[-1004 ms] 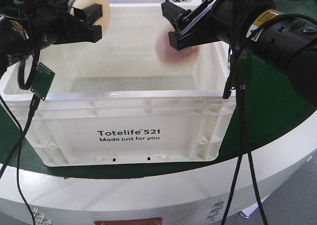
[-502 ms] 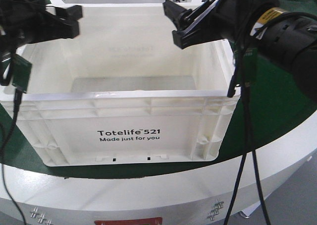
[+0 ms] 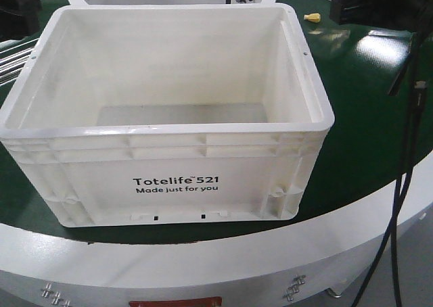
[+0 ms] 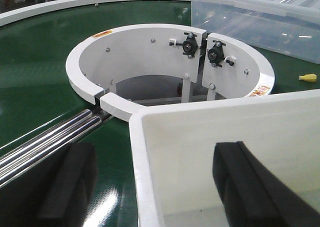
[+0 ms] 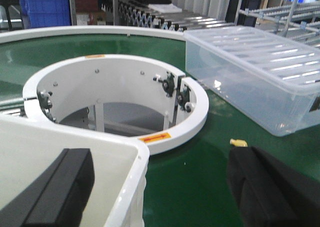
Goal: Place moving items into box and shelve
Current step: 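Raise both grippers and move them to the crate rim, then close both grippers on opposite side walls of the crate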
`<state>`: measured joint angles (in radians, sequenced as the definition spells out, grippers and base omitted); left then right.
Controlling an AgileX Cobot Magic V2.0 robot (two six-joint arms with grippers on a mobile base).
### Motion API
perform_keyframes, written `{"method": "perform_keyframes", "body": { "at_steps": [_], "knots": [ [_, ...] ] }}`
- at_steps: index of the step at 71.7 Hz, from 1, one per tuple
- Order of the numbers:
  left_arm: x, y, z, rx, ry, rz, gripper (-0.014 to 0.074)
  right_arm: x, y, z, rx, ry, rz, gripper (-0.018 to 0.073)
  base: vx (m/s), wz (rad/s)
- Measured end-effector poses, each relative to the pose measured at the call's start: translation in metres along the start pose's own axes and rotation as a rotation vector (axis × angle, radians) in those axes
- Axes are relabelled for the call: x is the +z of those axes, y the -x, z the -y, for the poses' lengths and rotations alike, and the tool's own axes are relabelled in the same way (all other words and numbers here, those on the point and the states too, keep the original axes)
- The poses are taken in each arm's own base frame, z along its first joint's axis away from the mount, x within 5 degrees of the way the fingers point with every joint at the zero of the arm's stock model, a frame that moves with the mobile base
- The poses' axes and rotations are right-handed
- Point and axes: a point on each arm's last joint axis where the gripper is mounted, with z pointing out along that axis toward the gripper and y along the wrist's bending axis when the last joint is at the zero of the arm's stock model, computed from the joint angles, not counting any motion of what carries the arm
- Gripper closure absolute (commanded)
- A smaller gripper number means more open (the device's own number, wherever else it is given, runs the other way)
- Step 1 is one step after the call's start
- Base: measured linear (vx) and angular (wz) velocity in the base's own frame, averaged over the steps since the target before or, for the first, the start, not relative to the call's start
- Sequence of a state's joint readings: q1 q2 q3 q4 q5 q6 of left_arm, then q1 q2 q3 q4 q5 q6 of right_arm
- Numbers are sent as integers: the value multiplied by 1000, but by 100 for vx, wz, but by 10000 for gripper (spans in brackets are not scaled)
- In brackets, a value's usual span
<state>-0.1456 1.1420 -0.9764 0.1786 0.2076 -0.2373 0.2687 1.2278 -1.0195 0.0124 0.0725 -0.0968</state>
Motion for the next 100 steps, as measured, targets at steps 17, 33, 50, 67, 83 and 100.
{"method": "perform_keyframes", "body": {
  "at_steps": [17, 33, 50, 67, 83, 100],
  "knots": [
    [5, 13, -2, -8, 42, -122, 10, 4, 18, 0, 41, 23, -144, 6, 0, 0],
    [28, 40, -3, -29, 87, -266, 10, 23, 50, -1, 87, 63, -243, 16, 0, 0],
    [47, 38, -2, -54, 111, -428, 10, 48, 55, -8, 161, 143, -380, 16, 0, 0],
    [57, 25, -2, -63, 118, -523, 10, 73, 27, -13, 187, 172, -529, 20, 0, 0],
    [57, 24, -2, -64, 118, -527, 10, 91, 0, -18, 209, 202, -683, 42, 0, 0],
    [57, 24, -2, -66, 117, -527, 10, 102, -15, -23, 247, 228, -748, 63, 0, 0]
  ]
}}
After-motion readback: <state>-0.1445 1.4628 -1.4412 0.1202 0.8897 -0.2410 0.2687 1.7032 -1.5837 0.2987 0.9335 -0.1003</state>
